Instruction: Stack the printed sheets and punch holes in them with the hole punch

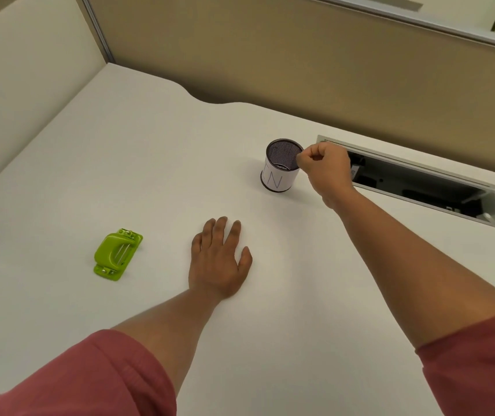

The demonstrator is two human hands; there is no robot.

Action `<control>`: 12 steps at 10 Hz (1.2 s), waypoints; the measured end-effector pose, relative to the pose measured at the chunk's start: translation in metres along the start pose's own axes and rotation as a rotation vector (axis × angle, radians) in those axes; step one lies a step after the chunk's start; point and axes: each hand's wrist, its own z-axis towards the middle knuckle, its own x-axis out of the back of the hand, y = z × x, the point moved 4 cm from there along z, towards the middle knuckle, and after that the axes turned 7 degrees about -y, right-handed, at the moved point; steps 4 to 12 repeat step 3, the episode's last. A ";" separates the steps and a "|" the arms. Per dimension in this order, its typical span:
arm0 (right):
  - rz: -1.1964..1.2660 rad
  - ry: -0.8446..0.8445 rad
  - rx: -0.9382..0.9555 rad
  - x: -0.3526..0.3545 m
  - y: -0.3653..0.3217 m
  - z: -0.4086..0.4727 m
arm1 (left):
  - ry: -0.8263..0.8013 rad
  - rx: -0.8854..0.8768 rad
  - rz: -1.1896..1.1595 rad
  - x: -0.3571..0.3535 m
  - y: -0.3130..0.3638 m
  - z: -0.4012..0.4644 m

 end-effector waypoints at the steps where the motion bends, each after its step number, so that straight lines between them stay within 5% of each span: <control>1: 0.043 -0.005 -0.001 0.007 0.014 -0.029 | 0.020 -0.017 0.002 0.001 0.003 0.000; 3: 0.032 0.023 -0.095 0.008 0.072 -0.114 | 0.029 -0.042 0.021 0.002 0.002 -0.003; 12: 0.032 0.023 -0.095 0.008 0.072 -0.114 | 0.029 -0.042 0.021 0.002 0.002 -0.003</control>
